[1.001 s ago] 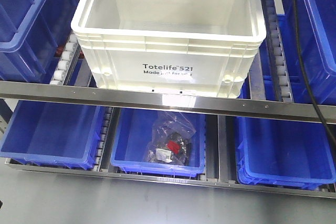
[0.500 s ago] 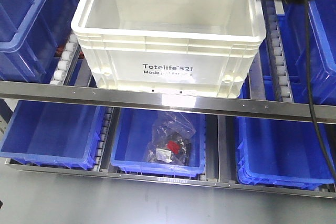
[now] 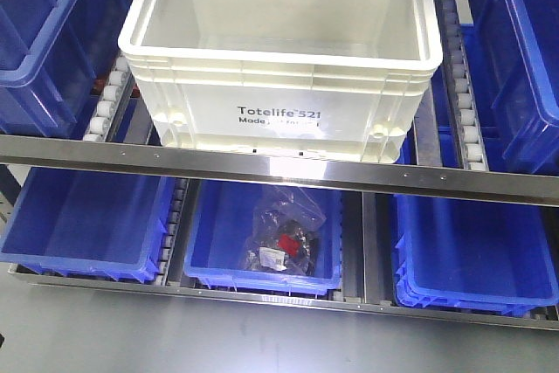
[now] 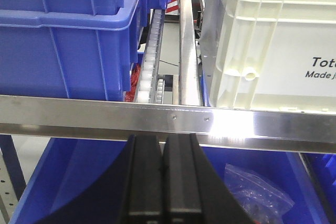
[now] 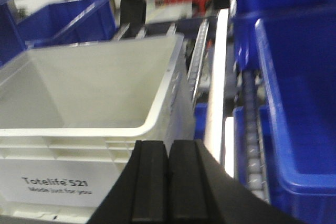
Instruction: Place moving items into box and shelve
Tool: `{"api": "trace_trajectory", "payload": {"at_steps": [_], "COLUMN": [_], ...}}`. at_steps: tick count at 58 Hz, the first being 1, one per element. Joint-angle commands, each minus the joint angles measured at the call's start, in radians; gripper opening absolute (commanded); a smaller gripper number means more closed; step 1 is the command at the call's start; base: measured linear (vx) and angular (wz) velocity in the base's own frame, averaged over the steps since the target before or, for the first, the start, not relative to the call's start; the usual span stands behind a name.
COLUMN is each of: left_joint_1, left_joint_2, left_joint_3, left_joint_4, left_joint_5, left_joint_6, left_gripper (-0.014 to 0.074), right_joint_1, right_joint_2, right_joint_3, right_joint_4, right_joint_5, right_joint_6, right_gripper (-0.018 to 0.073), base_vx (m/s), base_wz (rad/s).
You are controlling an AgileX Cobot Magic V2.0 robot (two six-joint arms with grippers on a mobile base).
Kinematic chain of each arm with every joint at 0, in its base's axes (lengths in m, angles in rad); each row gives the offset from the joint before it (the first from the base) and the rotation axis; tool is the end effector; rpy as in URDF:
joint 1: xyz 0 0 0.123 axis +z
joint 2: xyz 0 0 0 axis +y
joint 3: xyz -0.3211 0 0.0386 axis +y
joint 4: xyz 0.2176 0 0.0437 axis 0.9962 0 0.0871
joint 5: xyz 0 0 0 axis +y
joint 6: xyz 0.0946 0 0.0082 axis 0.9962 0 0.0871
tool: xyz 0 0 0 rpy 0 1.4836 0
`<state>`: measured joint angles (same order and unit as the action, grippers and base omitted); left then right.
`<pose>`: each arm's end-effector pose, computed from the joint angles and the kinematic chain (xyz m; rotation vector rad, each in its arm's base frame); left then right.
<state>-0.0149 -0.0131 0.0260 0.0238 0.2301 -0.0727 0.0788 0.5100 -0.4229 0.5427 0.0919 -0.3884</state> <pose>-0.0096 0.0007 0.1835 -0.0339 1.7264 -0.0429 0.0532 0.0088 0.3305 0.0246 1.6536 0.2152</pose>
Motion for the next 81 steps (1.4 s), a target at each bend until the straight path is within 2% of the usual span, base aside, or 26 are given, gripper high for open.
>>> {"api": "trace_trajectory", "payload": {"at_steps": [1,7,15,19,23,29,41,53,56,60,66,76,81], "left_joint_1": [-0.005,-0.005,-0.005,-0.005,-0.005,-0.005,-0.005,-0.005,-0.005,-0.005,-0.005,-0.005,-0.005], "left_joint_2": [-0.014,-0.014,-0.014,-0.014,-0.014,-0.013,-0.013,-0.013,-0.013,-0.013,-0.013,-0.013,-0.013], "left_joint_3": [-0.009,-0.009,-0.009,-0.009,-0.009,-0.009,-0.009,-0.009,-0.009,-0.009,-0.009,-0.009,-0.009], "left_joint_4": [-0.001,-0.001,-0.001,-0.001,-0.001,-0.001,-0.001,-0.001,-0.001,-0.001,-0.001,-0.001,-0.001], "left_joint_5": [-0.087,-0.087,-0.087,-0.087,-0.087,-0.087,-0.087,-0.087,-0.087,-0.087,-0.087,-0.087,-0.087], "left_joint_6": [-0.008,-0.008,-0.008,-0.008,-0.008,-0.008,-0.008,-0.008,-0.008,-0.008,-0.008,-0.008,-0.008], "left_gripper": [-0.0007,-0.0007,-0.0007,-0.0007,-0.0007,-0.0007,-0.0007,-0.0007,-0.0007,-0.0007,-0.0007,-0.0007,-0.0007], "right_joint_1": [0.001,0.001,0.001,0.001,0.001,-0.019,-0.122,-0.139,-0.139,-0.139,-0.139,-0.139,-0.139], "right_joint_2": [-0.157,-0.332,-0.462,-0.509,-0.531,-0.530,-0.529,-0.529,-0.529,-0.529,-0.529,-0.529,-0.529], "right_joint_3": [0.089,0.231,0.390,0.465,0.458,0.460,0.460,0.460,0.460,0.460,0.460,0.460,0.460], "right_joint_4": [-0.022,-0.013,0.041,0.103,0.122,0.129,0.142,0.142,0.111,0.019,-0.156,-0.515,-0.597], "right_joint_5": [-0.107,-0.145,-0.246,-0.289,-0.224,-0.184,-0.092,-0.120,-0.130,-0.130,-0.118,-0.029,-0.011], "right_joint_6": [-0.085,-0.178,-0.176,-0.172,-0.245,-0.292,-0.301,-0.300,-0.295,-0.245,-0.048,0.324,0.412], "right_gripper": [-0.0008,-0.0008,-0.0008,-0.0008,-0.0008,-0.0008,-0.0008,-0.0008,-0.0008,-0.0008,-0.0008,-0.0008,-0.0008], "base_vx": [0.00,0.00,0.00,0.00,0.00,0.00,0.00,0.00,0.00,0.00,0.00,0.00,0.00], "base_wz": [0.00,0.00,0.00,0.00,0.00,0.00,0.00,0.00,0.00,0.00,0.00,0.00,0.00]}}
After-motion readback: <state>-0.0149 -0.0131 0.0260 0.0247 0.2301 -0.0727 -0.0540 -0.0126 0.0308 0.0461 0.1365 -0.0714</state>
